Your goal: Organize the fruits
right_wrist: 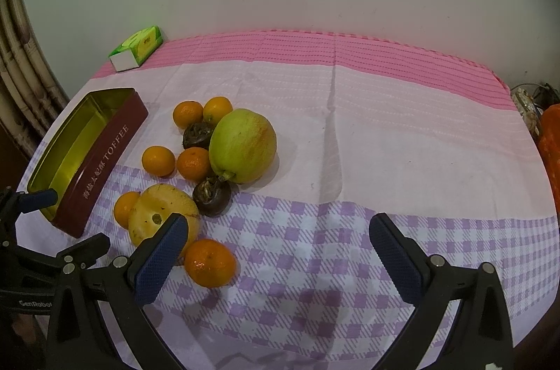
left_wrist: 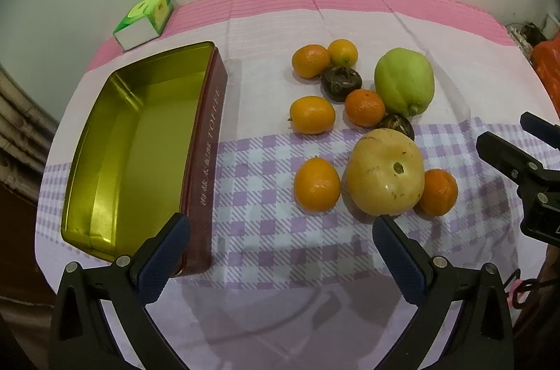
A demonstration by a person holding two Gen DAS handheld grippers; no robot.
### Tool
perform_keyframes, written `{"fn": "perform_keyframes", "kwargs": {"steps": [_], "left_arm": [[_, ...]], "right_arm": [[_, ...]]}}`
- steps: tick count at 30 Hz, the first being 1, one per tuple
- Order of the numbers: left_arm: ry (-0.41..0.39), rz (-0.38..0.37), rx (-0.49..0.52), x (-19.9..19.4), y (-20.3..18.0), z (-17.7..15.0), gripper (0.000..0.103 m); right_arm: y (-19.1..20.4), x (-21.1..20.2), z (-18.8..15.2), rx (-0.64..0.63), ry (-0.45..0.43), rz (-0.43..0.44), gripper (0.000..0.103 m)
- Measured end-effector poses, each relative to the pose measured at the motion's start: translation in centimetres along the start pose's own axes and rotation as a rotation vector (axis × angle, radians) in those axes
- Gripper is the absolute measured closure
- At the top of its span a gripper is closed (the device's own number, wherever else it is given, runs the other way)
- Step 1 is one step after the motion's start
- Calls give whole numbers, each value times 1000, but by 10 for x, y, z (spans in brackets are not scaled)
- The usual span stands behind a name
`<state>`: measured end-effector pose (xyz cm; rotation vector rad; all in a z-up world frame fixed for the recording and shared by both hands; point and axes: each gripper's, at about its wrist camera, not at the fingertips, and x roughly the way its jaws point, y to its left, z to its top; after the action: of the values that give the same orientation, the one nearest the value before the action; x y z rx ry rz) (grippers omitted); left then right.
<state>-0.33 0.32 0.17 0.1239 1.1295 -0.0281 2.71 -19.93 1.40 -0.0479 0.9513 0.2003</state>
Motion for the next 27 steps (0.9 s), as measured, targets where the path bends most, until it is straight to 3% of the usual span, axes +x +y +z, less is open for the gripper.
{"fn": "perform_keyframes", "kwargs": {"steps": [27], "left_arm": [[7,-3,-15,2,4,-2,0]], "right_arm": [[8,3,-3,-27,16,16,0]]}}
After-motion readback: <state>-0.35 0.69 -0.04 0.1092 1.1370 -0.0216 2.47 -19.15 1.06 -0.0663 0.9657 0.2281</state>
